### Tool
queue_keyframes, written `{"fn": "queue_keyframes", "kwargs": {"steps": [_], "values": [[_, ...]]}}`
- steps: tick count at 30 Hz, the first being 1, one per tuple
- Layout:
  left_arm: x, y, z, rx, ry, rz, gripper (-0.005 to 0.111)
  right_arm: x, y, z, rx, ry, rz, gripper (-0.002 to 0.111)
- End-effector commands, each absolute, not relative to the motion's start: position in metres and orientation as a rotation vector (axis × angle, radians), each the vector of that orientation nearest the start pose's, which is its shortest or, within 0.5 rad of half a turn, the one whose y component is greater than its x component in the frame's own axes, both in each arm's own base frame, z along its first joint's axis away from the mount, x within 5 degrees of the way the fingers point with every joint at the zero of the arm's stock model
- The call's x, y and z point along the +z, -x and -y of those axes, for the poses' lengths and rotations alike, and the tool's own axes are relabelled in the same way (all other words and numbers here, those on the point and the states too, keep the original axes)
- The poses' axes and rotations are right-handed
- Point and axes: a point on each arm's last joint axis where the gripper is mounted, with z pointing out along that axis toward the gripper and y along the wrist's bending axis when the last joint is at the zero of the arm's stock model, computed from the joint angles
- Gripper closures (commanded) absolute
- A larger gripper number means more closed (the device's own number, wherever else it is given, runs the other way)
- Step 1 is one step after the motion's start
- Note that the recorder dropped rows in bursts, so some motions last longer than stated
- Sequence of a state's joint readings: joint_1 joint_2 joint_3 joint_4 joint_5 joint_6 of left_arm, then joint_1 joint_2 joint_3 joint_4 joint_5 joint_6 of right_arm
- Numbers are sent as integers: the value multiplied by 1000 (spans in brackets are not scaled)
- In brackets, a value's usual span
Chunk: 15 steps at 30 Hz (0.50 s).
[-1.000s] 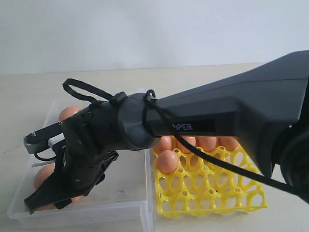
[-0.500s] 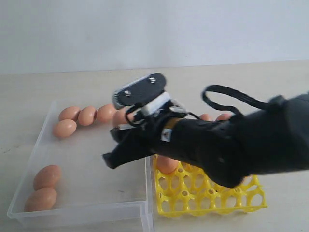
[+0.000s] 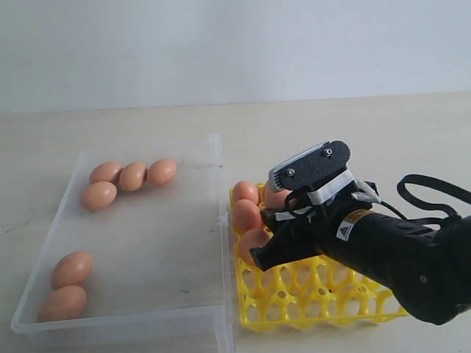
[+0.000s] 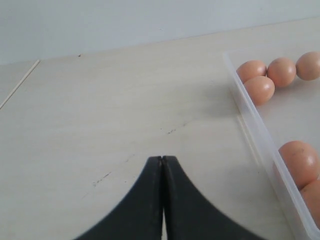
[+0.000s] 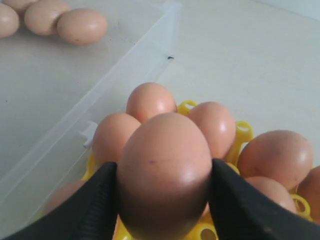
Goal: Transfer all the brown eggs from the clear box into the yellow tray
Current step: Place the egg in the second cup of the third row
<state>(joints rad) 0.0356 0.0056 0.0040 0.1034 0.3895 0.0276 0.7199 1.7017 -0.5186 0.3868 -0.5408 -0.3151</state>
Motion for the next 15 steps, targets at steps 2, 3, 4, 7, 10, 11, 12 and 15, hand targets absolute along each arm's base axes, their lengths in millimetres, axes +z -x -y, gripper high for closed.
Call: {"fn": "queue_keyframes", "kwargs": {"steps": [2, 3, 4, 7, 10, 11, 12, 15], "values": [[179, -52, -5, 136, -55, -1863, 107, 125, -226, -172, 208, 630, -2095, 98], [179, -52, -5, 136, -55, -1863, 107, 123, -225, -172, 207, 638, -2115, 91], [179, -52, -5, 136, -55, -1863, 107, 121, -224, -172, 207, 645, -2130, 84], [179, -52, -5, 136, -55, -1863, 107, 120, -224, -172, 207, 648, -2138, 51], [179, -52, -5, 136, -55, -1863, 107, 127, -223, -172, 205, 667, -2117, 35], [179, -52, -5, 136, -55, -1863, 107, 130, -221, -171, 201, 694, -2122, 38], [179, -52, -5, 136, -55, -1863, 107, 136, -219, -171, 197, 741, -2131, 43], [179, -52, -5, 136, -55, -1863, 107, 167, -211, -173, 238, 858, -2137, 63]]}}
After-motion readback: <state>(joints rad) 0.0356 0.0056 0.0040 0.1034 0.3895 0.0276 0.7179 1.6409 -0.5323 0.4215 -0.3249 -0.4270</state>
